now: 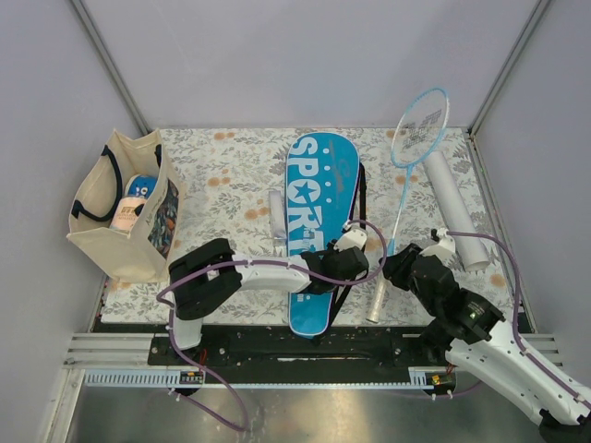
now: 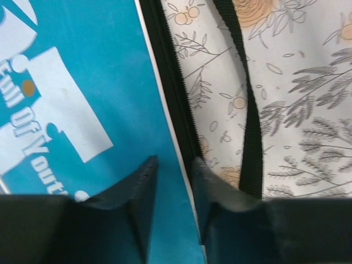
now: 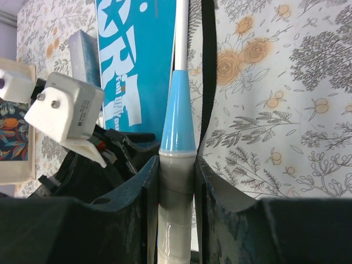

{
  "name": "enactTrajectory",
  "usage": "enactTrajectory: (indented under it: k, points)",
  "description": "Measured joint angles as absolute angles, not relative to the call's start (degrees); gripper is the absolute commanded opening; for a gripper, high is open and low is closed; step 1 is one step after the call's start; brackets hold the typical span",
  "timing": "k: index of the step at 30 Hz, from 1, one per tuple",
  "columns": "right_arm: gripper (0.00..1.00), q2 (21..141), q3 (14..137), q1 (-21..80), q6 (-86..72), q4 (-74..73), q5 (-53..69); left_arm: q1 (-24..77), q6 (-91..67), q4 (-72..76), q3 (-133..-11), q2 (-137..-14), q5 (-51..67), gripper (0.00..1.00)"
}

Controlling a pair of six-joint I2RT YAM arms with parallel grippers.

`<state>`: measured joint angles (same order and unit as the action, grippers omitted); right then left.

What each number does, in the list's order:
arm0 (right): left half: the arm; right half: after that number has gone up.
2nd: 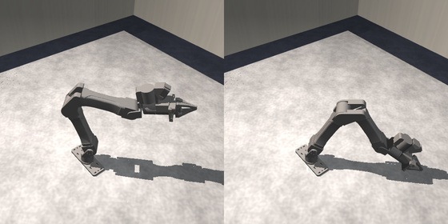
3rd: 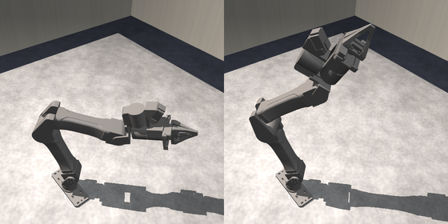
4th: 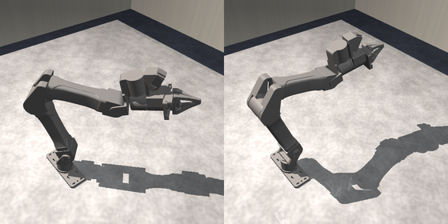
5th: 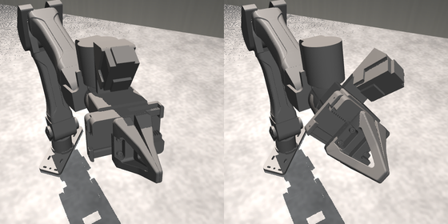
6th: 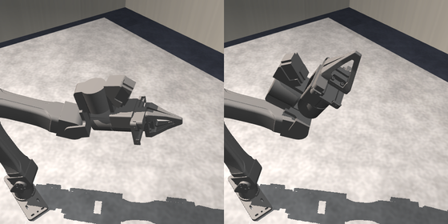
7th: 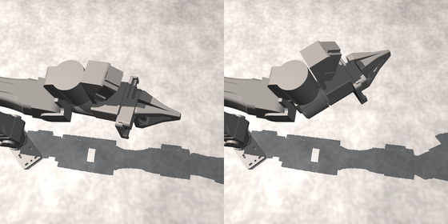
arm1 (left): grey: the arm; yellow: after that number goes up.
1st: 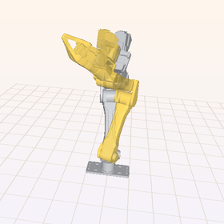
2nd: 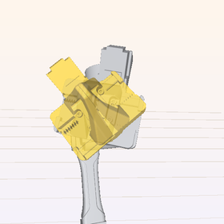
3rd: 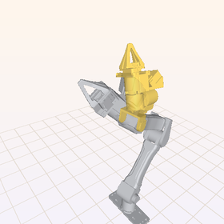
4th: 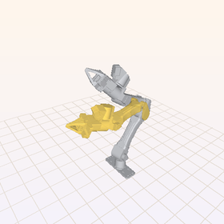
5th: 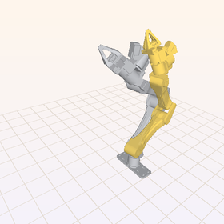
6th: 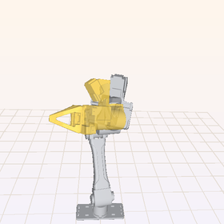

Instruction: Pack up the badminton gear

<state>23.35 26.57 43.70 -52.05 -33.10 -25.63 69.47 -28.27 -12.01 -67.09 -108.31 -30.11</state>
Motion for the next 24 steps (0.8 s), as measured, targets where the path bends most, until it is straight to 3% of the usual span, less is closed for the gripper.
enactTrajectory:
  k: [1, 3, 15, 16, 18, 19, 22, 24]
  points:
    - [0.00, 23.38, 26.57, 43.70, -52.36, -33.10, -25.12, 69.49, -28.49, -12.12, -67.18, -108.53, -30.65, 0.10]
    - [0.00, 23.46, 26.59, 43.70, -53.01, -33.39, -24.18, 69.49, -28.53, -12.38, -67.18, -108.60, -31.46, 0.00]
    - [0.00, 25.26, 26.68, 43.70, -58.00, -39.00, -18.46, 67.22, -28.51, -10.94, -68.25, -108.07, -30.65, 0.00]
    - [0.00, 24.95, 26.68, 43.70, -58.39, -39.57, -17.80, 66.57, -28.47, -10.96, -68.38, -107.94, -30.30, 0.02]
    - [0.00, 24.27, 26.68, 43.70, -58.83, -40.47, -17.15, 65.67, -28.27, -11.46, -69.14, -107.94, -30.11, 0.27]
    - [0.00, 23.75, 26.68, 43.70, -59.02, -41.01, -16.91, 65.21, -28.25, -12.38, -69.82, -107.94, -30.06, 0.34]
    - [0.00, 22.11, 26.68, 43.70, -59.33, -42.46, -16.95, 65.04, -28.58, -13.34, -70.37, -107.22, -30.09, 0.42]
    - [0.00, 21.19, 26.68, 43.70, -59.44, -43.20, -17.04, 65.69, -29.28, -13.98, -69.87, -106.24, -30.11, 0.55]
